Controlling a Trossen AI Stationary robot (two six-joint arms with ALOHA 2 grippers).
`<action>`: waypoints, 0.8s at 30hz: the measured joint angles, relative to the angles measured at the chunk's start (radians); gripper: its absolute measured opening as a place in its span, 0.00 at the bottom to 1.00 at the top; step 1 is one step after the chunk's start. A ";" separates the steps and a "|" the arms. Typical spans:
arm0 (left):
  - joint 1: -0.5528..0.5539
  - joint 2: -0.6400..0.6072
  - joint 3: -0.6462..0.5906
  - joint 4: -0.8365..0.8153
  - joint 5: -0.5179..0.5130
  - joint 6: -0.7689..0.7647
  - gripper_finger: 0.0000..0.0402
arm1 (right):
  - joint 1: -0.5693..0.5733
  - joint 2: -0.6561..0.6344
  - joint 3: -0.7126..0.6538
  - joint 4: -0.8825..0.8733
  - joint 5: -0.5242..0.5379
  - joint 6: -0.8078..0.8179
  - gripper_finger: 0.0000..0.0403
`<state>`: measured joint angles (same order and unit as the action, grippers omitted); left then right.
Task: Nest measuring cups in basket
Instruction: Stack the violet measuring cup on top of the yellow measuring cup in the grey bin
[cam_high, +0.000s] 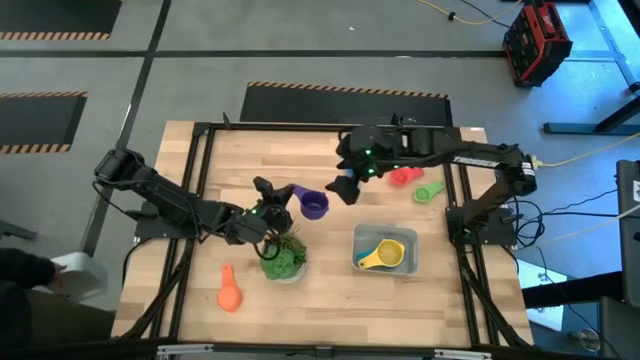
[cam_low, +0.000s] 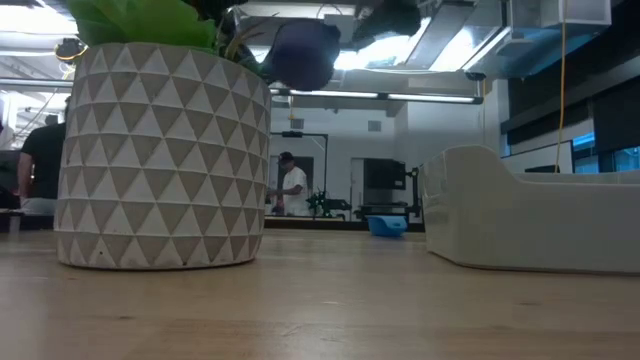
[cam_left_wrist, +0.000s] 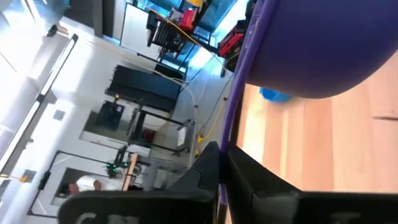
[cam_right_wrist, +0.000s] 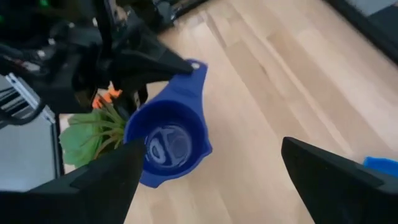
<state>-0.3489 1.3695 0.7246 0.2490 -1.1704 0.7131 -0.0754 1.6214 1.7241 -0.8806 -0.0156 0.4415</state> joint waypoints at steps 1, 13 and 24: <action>0.000 -0.001 0.000 0.002 -0.001 0.004 0.01 | -0.001 0.010 0.000 0.001 -0.014 0.000 0.94; 0.000 0.000 0.000 0.019 -0.021 0.007 0.01 | -0.009 0.103 -0.001 0.037 -0.065 -0.006 0.94; 0.000 -0.001 0.000 0.154 -0.022 0.215 0.01 | -0.047 0.110 -0.001 0.062 -0.196 -0.054 0.94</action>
<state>-0.3492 1.3689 0.7246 0.4031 -1.1919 0.9279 -0.1225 1.7313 1.7233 -0.8190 -0.2116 0.3871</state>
